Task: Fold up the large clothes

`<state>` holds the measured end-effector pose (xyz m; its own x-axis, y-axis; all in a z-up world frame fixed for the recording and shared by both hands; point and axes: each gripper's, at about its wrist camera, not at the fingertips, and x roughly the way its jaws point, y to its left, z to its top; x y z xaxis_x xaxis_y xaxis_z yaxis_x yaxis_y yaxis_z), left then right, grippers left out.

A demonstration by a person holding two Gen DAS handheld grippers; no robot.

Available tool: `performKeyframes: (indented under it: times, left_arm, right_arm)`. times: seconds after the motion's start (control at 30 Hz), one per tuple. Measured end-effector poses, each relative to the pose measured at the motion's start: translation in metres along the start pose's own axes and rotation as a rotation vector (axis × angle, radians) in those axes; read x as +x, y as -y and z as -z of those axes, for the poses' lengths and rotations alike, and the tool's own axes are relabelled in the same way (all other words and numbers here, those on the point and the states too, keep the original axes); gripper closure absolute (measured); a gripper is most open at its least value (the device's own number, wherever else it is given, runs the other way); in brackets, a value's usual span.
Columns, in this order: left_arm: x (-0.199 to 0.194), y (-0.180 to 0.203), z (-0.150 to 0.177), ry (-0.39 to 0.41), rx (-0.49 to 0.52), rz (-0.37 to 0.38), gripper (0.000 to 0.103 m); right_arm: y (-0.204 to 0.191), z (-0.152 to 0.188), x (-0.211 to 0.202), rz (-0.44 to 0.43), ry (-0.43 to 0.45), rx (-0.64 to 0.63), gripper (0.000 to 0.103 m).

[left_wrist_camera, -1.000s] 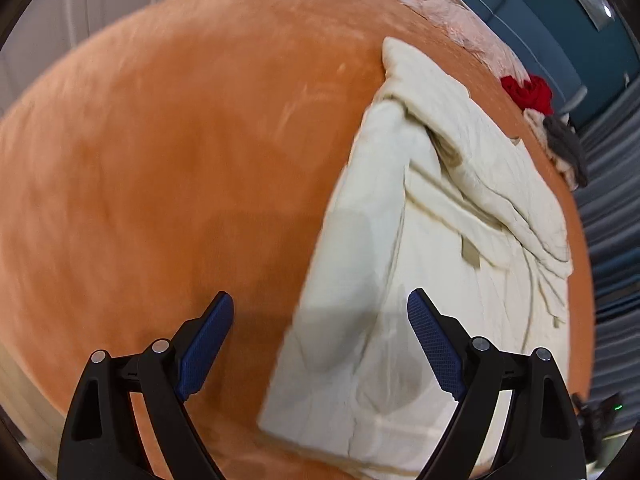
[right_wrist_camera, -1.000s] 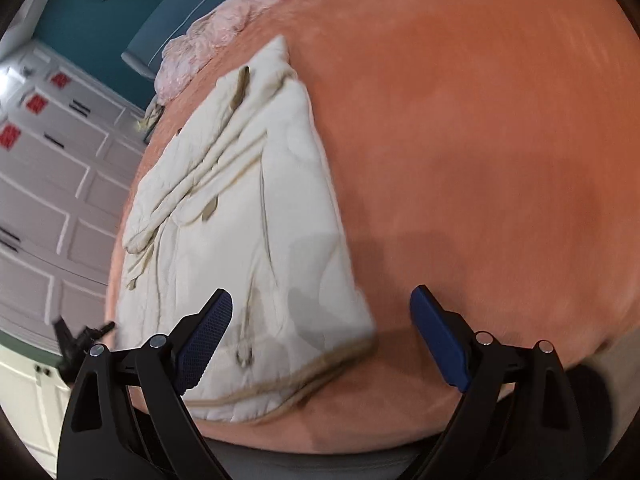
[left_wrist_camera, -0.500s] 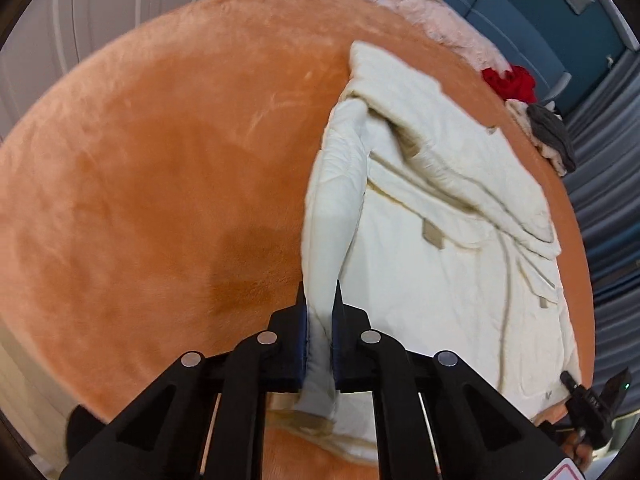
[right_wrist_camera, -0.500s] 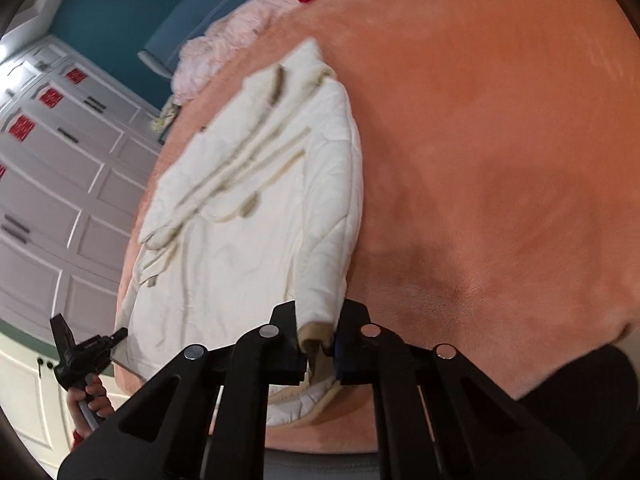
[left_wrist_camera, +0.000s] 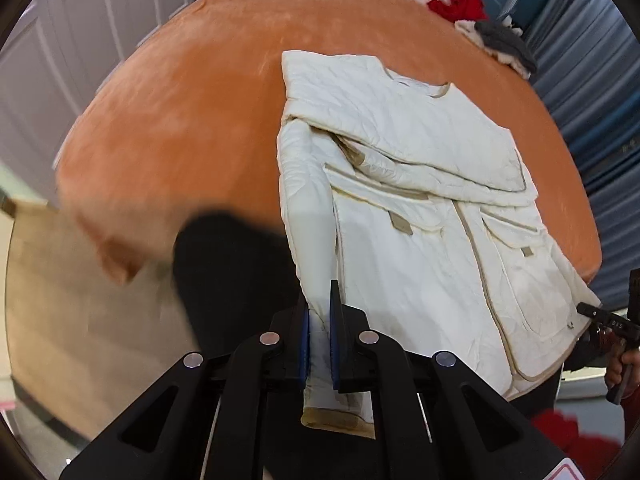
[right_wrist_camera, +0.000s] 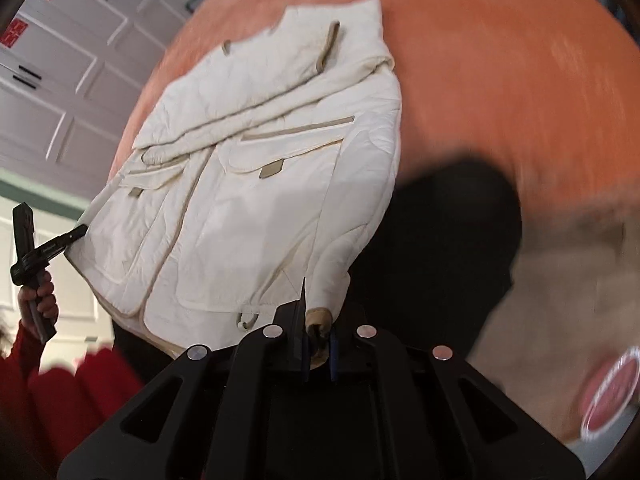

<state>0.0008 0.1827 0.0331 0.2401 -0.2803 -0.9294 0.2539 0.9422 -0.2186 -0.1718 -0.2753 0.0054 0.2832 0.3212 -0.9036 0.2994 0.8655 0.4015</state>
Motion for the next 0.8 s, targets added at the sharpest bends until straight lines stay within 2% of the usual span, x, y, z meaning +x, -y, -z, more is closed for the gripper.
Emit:
performKeyframes:
  times: [0.1, 0.17, 0.27, 0.37, 0.47, 0.6, 0.73, 0.8]
  left_arm:
    - [-0.006, -0.004, 0.019, -0.008, -0.086, 0.02, 0.098]
    - [-0.007, -0.004, 0.014, 0.026, -0.113, 0.034, 0.098]
    - [-0.008, -0.001, -0.009, 0.09, -0.114, 0.053, 0.098]
    - [-0.012, 0.007, -0.036, 0.186, -0.085, 0.048, 0.097]
    - [-0.01, 0.011, -0.071, 0.267, -0.072, 0.047, 0.097]
    - [0.006, 0.014, -0.119, 0.331, -0.055, 0.024, 0.097]
    - [0.03, 0.014, -0.153, 0.358, -0.045, 0.01, 0.096]
    - [0.046, 0.015, -0.169, 0.37, -0.041, -0.003, 0.095]
  right_arm:
    - [-0.003, 0.005, -0.005, -0.017, 0.029, 0.015, 0.098]
    - [-0.005, -0.016, -0.013, -0.044, 0.088, 0.016, 0.098]
    - [-0.013, -0.054, -0.03, -0.065, 0.19, -0.014, 0.098]
    - [-0.02, -0.095, -0.045, -0.069, 0.31, -0.036, 0.098]
    - [-0.022, -0.132, -0.047, -0.042, 0.416, -0.048, 0.098]
    - [-0.011, -0.177, -0.027, -0.048, 0.527, 0.043, 0.098]
    - [-0.001, -0.205, 0.001, -0.017, 0.579, 0.092, 0.098]
    - [-0.002, -0.218, 0.018, 0.024, 0.6, 0.093, 0.098]
